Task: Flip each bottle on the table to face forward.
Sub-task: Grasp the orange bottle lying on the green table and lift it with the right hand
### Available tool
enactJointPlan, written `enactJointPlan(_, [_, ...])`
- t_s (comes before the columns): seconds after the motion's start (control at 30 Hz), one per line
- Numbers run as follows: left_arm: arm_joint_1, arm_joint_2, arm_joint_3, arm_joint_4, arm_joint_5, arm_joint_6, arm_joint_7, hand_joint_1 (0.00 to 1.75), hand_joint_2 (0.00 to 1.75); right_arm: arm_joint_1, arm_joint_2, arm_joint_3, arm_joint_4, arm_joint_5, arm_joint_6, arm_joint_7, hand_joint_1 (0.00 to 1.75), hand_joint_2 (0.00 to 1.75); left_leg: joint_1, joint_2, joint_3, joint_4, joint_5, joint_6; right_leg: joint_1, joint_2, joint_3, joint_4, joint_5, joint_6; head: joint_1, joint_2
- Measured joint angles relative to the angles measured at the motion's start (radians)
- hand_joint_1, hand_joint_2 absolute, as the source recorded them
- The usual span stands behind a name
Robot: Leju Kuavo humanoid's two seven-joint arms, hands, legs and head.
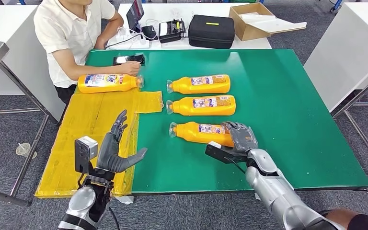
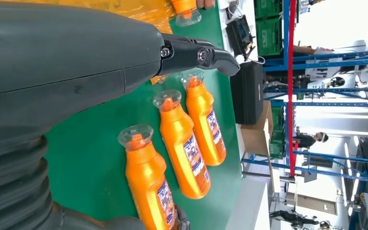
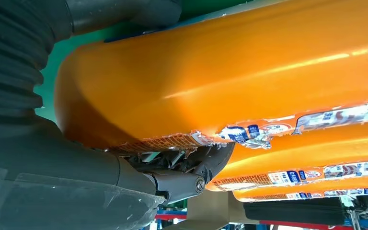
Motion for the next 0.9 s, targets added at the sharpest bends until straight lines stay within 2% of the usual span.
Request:
enactJointPlan(0.23, [-0.006, 0.000, -0.011, 0.004, 0.026, -0.016, 0.005, 0.00, 1.75, -0.039, -0.001, 0.033, 0.041, 0.000, 0.035, 0.005, 1.75, 1.75, 0.000, 0.004, 0.004, 0.000, 0.000, 0.000, 0.000, 0.004, 0.002, 0.000, 0.001, 0.001, 0.000, 0.000])
enactJointPlan(0.4, [-0.024, 0.000, -0.013, 0.020, 0.067, -0.033, 0.012, 0.00, 1.75, -0.063, -0.016, 0.047, 0.067, -0.044, 0.107, -0.039, 1.75, 1.75, 0.000, 0.006, 0.006, 0.000, 0.000, 0.000, 0.000, 0.006, 0.003, 0.000, 0.002, 0.001, 0.000, 0.000])
enactJointPlan(0.53, [-0.033, 0.000, -0.013, 0.030, 0.075, -0.036, 0.012, 0.00, 1.75, -0.074, -0.026, 0.058, 0.076, -0.077, 0.129, -0.063, 1.75, 1.75, 0.000, 0.006, 0.006, 0.000, 0.000, 0.000, 0.000, 0.006, 0.004, 0.000, 0.003, 0.001, 0.000, 0.000])
enactJointPlan(0.6, [-0.036, 0.000, -0.014, 0.034, 0.081, -0.038, 0.010, 0.00, 1.75, -0.074, -0.027, 0.058, 0.077, -0.125, 0.139, -0.094, 1.75, 1.75, 0.000, 0.006, 0.007, 0.000, 0.000, 0.000, 0.000, 0.006, 0.004, 0.000, 0.003, 0.001, 0.000, 0.000])
enactJointPlan(0.7, [-0.036, -0.001, -0.014, 0.040, 0.124, -0.052, 0.003, 0.00, 1.75, -0.063, -0.027, 0.038, 0.069, -0.271, 0.171, -0.181, 1.75, 1.75, 0.000, 0.006, 0.007, 0.000, 0.000, 0.000, 0.000, 0.007, 0.004, 0.000, 0.003, 0.001, 0.000, 0.000])
enactJointPlan(0.8, [-0.032, -0.009, -0.014, 0.049, 0.238, -0.093, 0.016, 0.00, 1.75, -0.020, -0.014, -0.001, 0.021, -0.419, 0.194, -0.256, 1.75, 1.75, 0.000, 0.006, 0.005, 0.000, 0.000, 0.000, 0.000, 0.007, 0.004, 0.000, 0.003, 0.001, 0.000, 0.000])
enactJointPlan(0.9, [-0.015, -0.021, -0.015, 0.065, 0.359, -0.133, 0.039, 0.00, 1.75, 0.029, 0.010, -0.036, -0.050, -0.502, 0.198, -0.282, 1.75, 1.75, 0.000, 0.006, 0.002, 0.000, 0.000, 0.000, 0.000, 0.007, 0.001, 0.000, 0.003, 0.000, 0.000, 0.000])
